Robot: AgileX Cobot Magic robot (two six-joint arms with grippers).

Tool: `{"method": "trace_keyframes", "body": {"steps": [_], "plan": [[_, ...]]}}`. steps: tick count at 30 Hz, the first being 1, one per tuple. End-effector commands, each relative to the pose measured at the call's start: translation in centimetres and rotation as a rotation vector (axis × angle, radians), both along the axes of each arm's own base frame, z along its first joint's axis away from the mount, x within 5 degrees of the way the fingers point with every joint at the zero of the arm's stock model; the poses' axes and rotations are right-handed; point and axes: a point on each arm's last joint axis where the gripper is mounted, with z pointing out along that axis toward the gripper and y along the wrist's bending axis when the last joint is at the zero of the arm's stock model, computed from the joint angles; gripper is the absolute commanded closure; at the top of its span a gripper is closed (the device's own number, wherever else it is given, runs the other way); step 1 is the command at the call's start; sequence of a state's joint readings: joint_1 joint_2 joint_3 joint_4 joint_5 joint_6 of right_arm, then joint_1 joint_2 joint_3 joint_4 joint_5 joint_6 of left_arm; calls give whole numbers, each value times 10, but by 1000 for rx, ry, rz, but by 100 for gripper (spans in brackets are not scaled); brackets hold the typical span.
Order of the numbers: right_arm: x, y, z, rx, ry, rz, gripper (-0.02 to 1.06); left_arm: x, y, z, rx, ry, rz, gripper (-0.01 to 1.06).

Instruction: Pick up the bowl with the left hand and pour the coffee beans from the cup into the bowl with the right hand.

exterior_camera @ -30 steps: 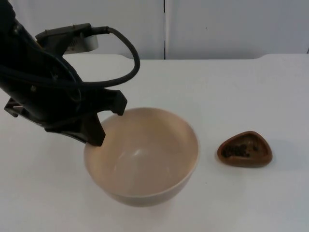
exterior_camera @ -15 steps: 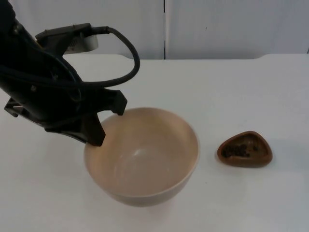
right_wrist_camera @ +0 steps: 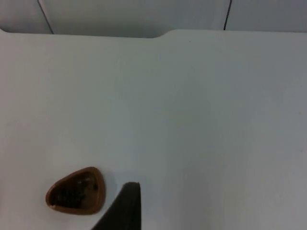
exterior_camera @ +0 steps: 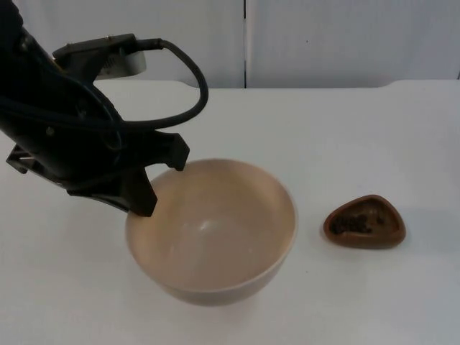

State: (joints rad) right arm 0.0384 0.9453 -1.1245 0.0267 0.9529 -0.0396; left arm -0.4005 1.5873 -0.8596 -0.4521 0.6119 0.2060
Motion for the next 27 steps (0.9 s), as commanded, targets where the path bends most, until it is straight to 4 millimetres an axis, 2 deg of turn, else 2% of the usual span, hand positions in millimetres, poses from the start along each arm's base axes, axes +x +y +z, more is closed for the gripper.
{"method": "trace_keyframes", "body": {"steps": [1, 2, 6, 9, 12, 13, 17, 18, 20, 22, 27], "plan": [[15, 0, 2, 4, 23, 1, -1, -1, -2, 4, -22, -11, 12, 105], [15, 0, 2, 4, 23, 1, -1, -1, -2, 4, -22, -11, 12, 105], [43, 3, 3, 18, 78, 18, -1, -1, -2, 4, -22, -11, 12, 105], [54, 5, 1, 20, 109, 39, -1, -1, -2, 4, -22, -11, 12, 105], [72, 7, -7, 17, 172, 54, -1, -1, -2, 4, -22, -11, 12, 105], [72, 7, -7, 17, 172, 54, -1, -1, -2, 4, -22, -11, 12, 105], [94, 22, -26, -27, 242, 121, 0, -1, -2, 4, -22, -11, 12, 105], [94, 22, -26, -27, 242, 121, 0, -1, -2, 4, -22, -11, 12, 105], [106, 40, -41, -65, 284, 192, 1, -1, -2, 4, -22, -11, 12, 105], [111, 47, -47, -80, 302, 213, 1, -1, -2, 4, -22, -11, 12, 105], [131, 85, -76, -149, 376, 324, 1, -1, -2, 4, -22, -11, 12, 105]]}}
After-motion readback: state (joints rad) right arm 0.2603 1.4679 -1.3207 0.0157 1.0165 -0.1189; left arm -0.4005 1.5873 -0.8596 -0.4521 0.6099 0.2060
